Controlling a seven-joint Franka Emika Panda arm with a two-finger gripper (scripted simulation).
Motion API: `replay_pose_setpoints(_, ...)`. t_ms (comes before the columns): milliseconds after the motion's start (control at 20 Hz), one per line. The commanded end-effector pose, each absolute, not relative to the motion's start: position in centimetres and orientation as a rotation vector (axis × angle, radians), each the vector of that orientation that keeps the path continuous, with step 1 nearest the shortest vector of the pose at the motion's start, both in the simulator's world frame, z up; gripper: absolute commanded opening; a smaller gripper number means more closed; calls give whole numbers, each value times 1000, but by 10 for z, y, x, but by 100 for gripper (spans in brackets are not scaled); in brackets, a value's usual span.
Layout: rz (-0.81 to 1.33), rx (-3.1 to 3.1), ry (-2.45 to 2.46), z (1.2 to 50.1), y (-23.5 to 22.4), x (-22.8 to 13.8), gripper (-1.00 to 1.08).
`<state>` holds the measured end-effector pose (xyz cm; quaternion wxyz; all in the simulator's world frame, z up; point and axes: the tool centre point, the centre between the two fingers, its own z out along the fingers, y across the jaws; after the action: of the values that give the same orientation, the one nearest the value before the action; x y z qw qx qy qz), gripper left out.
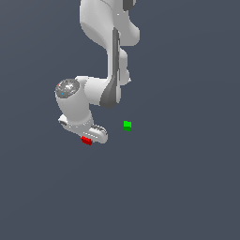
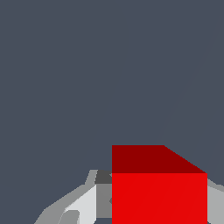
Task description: Stack the red cube on top of the green cube.
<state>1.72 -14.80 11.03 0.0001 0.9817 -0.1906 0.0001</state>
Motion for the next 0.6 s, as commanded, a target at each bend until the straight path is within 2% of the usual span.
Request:
replay_pose_setpoints(0,1,3084,-597,107,-135,8,-100)
replay_pose_setpoints(550,1,3084,-597,87,-55,-51,-100)
